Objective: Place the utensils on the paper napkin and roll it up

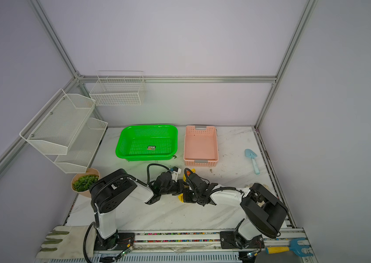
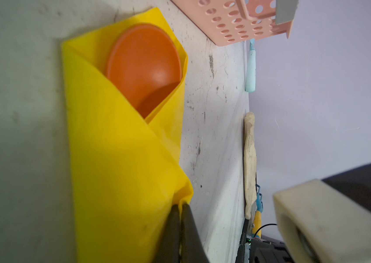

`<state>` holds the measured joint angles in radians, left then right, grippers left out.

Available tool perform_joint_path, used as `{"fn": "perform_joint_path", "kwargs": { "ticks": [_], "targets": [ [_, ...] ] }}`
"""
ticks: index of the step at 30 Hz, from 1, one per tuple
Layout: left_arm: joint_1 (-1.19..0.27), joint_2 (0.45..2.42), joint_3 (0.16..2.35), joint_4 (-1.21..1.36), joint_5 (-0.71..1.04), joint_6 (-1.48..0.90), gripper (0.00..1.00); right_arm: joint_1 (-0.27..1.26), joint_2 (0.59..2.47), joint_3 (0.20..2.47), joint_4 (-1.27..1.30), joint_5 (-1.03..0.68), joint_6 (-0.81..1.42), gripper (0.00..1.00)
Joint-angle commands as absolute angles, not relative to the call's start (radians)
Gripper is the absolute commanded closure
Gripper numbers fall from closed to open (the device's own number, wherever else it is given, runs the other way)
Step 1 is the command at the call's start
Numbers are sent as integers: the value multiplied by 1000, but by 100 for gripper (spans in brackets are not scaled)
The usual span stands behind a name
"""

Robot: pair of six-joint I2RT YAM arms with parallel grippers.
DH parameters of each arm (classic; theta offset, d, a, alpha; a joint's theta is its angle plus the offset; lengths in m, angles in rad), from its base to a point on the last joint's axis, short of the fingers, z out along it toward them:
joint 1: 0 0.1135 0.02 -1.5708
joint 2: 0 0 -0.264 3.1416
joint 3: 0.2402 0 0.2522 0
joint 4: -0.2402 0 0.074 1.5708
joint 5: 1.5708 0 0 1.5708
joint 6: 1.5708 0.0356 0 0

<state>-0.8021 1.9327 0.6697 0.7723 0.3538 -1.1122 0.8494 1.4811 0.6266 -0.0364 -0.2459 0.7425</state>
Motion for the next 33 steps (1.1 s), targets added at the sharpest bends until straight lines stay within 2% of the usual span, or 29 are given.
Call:
{"fn": "perform_joint_path", "kwargs": {
  "ticks": [1,4,8,10,13,17,21,27,33],
  "targets": [
    [-811,1946,663,682,370,-1064,100,851,1439,660,-123,-222,727,84],
    [-810,1937,666,650,365,-1048,100,851,1395,697,-183,-227,710,82],
    [-810,1929,664,628,361,-1037,100,834,1266,750,-266,-149,727,82],
    [-810,1923,660,626,362,-1035,100,781,1221,765,-300,-122,707,82],
    [-810,1911,653,623,361,-1033,100,638,1211,766,-313,-173,644,87],
    [-810,1898,650,617,359,-1028,100,548,1288,801,-288,-213,547,91],
    [-811,1897,657,611,362,-1025,100,545,1421,842,-219,-266,510,95],
    [-810,1890,661,597,366,-1014,100,545,1562,839,-111,-346,489,96],
    [-814,1888,661,593,370,-1009,100,544,1632,855,-50,-369,487,96]
  ]
}}
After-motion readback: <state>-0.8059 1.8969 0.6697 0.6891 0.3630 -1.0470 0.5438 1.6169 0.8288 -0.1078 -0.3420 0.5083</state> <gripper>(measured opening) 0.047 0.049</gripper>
